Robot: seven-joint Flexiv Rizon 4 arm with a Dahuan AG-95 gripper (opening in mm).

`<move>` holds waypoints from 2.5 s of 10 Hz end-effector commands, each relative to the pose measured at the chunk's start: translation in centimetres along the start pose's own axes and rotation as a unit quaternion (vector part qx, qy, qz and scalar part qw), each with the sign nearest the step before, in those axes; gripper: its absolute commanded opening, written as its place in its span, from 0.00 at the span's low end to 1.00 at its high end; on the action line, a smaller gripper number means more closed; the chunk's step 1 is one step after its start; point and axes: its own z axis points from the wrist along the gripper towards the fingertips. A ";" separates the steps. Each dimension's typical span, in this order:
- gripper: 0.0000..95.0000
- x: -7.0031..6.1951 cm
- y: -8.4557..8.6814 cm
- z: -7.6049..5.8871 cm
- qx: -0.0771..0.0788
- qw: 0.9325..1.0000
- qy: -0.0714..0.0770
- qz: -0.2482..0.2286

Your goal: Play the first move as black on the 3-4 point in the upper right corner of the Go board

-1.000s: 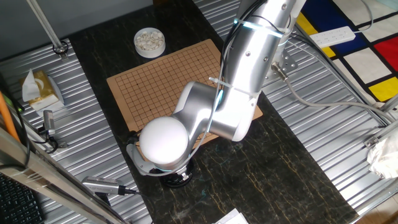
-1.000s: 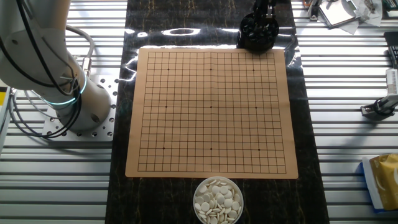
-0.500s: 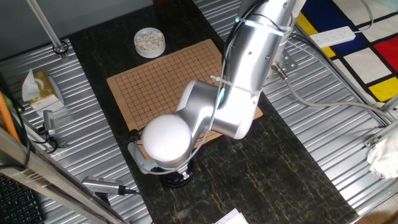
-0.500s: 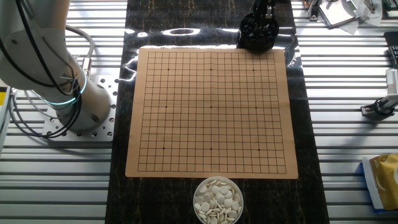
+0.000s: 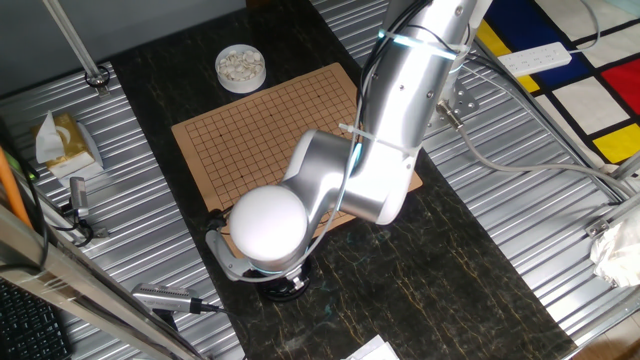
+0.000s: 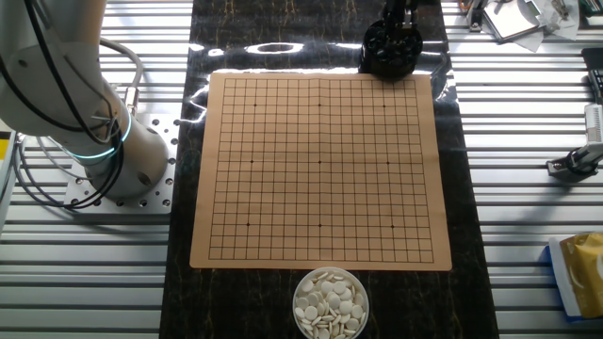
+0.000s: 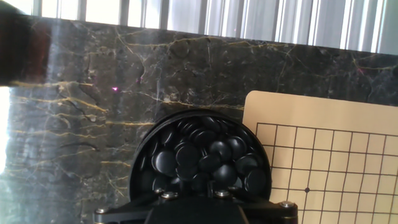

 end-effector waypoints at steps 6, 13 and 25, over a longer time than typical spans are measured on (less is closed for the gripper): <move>0.00 0.0 0.0 0.0 0.004 1.000 -0.001 0.003; 0.00 0.0 0.0 -0.1 0.002 1.000 -0.004 0.003; 0.00 0.6 -0.5 -2.1 0.005 1.000 0.000 -0.003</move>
